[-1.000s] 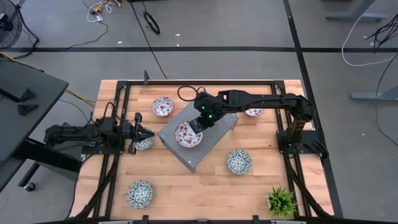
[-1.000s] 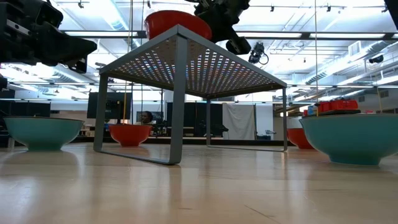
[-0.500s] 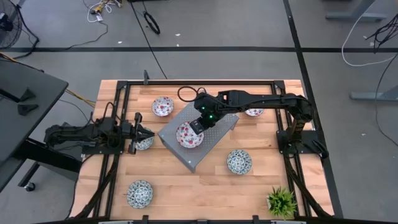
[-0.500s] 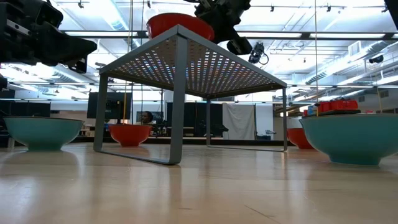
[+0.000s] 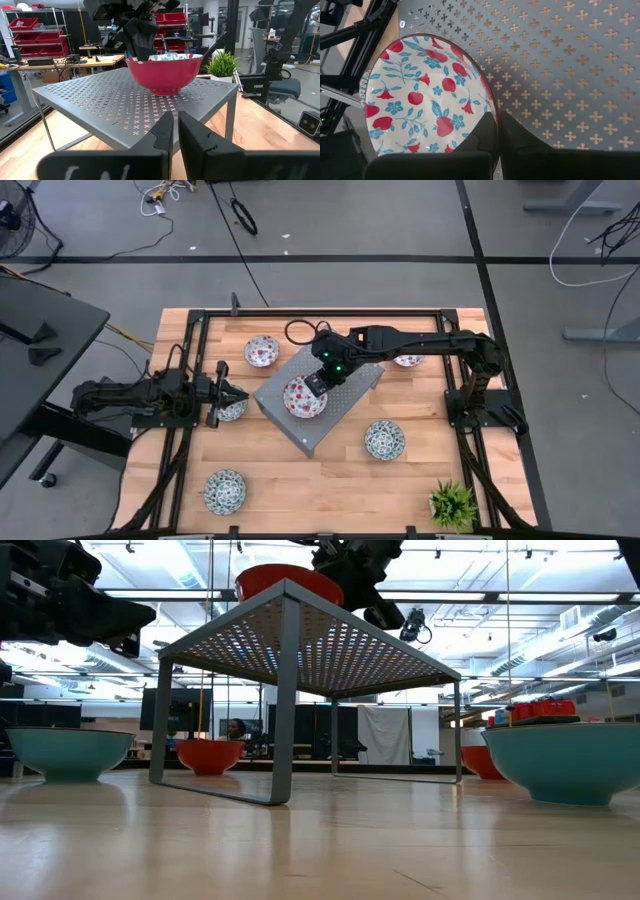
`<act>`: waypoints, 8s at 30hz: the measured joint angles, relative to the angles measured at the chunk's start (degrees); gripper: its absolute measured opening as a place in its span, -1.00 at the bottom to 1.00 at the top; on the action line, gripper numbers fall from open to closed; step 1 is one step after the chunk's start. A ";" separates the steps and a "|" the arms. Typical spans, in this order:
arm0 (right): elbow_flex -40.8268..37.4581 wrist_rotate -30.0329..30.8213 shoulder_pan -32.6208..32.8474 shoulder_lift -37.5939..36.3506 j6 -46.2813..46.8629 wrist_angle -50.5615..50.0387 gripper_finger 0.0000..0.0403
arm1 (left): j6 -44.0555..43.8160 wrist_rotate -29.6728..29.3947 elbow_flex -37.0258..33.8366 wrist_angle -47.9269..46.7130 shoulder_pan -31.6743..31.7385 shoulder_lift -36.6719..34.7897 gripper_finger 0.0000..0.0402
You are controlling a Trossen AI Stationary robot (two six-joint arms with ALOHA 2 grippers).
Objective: Pick & Place Mini bowls
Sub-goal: Put the bottom red patterned bowl on the shelf, then put the right blue patterned bowl on the shelf
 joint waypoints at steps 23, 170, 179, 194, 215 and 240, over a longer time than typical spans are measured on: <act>0.00 0.01 0.11 -0.93 -1.66 0.03 -0.48 | 0.02 0.00 0.00 0.00 0.01 0.00 -0.85; -45.97 11.66 22.96 -37.62 -5.31 -2.51 -0.42 | 0.02 0.00 0.00 0.01 0.01 -0.02 -0.85; -53.81 12.63 25.73 -37.70 -5.07 2.83 -0.42 | 0.02 0.00 0.01 0.00 -0.01 -0.02 -0.85; -61.14 10.45 24.85 -37.73 1.47 10.41 -0.14 | 0.02 0.00 0.02 0.00 -0.02 0.00 -0.85; -64.76 8.39 22.25 -37.75 14.54 16.30 -0.04 | 0.02 0.00 -0.01 0.01 -0.01 -0.01 -0.85; -64.76 9.02 22.25 -35.32 15.96 16.29 -0.05 | 0.02 0.00 0.02 0.02 0.01 0.00 -0.85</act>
